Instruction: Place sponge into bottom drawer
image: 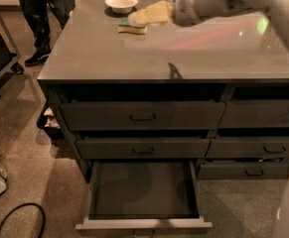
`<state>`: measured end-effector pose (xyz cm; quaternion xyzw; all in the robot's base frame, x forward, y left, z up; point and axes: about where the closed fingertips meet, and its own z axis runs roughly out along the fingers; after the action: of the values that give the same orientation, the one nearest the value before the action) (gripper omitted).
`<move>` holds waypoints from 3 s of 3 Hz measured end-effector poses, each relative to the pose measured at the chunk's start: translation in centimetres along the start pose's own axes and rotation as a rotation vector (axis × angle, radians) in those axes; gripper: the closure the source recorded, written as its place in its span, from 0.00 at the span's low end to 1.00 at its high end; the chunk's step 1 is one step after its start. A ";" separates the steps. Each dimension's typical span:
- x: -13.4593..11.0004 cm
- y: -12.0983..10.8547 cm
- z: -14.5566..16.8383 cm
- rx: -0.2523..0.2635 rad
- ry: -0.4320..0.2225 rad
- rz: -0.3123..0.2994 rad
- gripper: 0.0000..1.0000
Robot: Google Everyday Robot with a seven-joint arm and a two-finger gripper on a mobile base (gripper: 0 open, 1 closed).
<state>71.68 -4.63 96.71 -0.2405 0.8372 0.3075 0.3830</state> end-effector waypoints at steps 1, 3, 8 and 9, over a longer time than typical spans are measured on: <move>-1.4 -0.5 0.3 0.019 -0.055 0.017 0.00; -1.3 -1.6 0.7 0.081 -0.070 0.030 0.00; -6.5 -19.8 7.3 0.466 -0.155 -0.075 0.00; -6.9 -19.1 9.7 0.441 -0.219 -0.069 0.00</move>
Offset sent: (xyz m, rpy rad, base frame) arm 0.0135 0.0002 0.0078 0.0343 -0.0288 -0.0451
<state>92.72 -9.97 90.89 -0.1446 0.8288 0.1286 0.5250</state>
